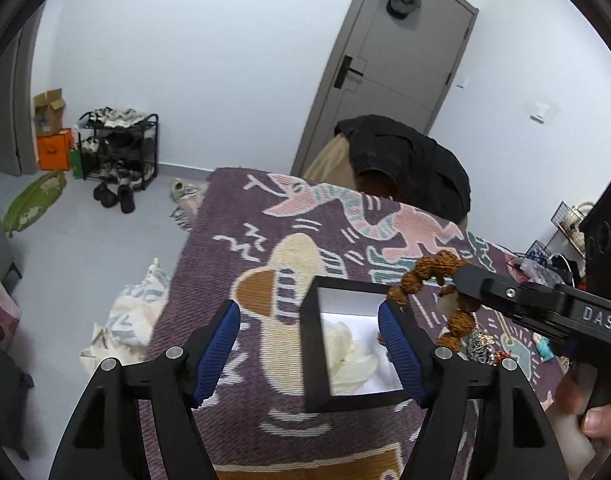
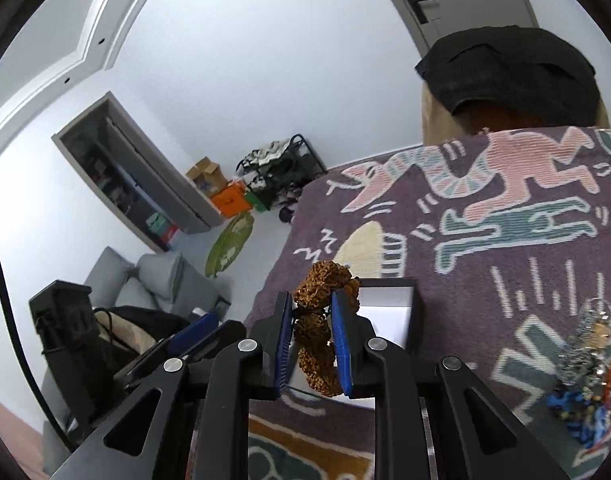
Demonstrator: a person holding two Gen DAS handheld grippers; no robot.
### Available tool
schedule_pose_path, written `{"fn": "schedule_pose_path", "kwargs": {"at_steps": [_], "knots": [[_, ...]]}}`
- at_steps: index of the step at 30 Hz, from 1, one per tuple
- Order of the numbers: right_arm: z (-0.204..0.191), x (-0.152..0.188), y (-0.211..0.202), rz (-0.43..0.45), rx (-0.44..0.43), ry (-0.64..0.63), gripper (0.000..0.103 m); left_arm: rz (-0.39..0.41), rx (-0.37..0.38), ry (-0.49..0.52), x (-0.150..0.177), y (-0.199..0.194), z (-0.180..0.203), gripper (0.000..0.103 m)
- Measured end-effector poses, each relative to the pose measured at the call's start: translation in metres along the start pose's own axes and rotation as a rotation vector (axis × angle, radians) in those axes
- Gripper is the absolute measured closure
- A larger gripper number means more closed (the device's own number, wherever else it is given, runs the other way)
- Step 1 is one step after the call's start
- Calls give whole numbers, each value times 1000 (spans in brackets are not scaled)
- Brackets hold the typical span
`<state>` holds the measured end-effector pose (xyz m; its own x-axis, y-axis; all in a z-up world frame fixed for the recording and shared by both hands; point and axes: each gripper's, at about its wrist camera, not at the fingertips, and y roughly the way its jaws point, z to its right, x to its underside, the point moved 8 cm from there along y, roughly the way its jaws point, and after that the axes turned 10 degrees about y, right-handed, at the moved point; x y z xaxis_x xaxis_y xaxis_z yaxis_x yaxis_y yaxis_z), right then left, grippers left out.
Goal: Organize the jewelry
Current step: 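Carry the brown bead bracelet into the black box and release it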
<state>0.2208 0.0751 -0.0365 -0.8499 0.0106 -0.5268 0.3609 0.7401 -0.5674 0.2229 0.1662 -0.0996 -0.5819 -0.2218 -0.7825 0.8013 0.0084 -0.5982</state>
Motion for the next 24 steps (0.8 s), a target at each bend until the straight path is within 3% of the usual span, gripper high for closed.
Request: {"fn": "schedule_pose_path", "kwargs": {"at_steps": [3, 7, 8, 9, 11, 17, 20, 24], "knots": [[-8, 4, 15, -29, -18, 0, 82, 0, -11, -7, 2, -3, -9, 30], [0, 6, 30, -45, 77, -21, 79, 6, -11, -8, 2, -6, -12, 30], [4, 7, 30, -50, 95, -28, 63, 9, -6, -3, 2, -7, -10, 30], [5, 8, 29, -53, 102, -30, 41, 11, -5, 5, 1, -8, -8, 30], [13, 9, 16, -20, 111, -26, 30, 12, -5, 20, 0, -8, -3, 27], [34, 9, -30, 21, 119, -29, 25, 43, 18, 49, -4, -12, 26, 6], [50, 5, -61, 71, 120, -21, 13, 45, 33, 61, -6, -12, 41, 5], [75, 1, -103, 122, 137, 4, 9, 39, 62, 75, -6, -10, 63, 5]]}}
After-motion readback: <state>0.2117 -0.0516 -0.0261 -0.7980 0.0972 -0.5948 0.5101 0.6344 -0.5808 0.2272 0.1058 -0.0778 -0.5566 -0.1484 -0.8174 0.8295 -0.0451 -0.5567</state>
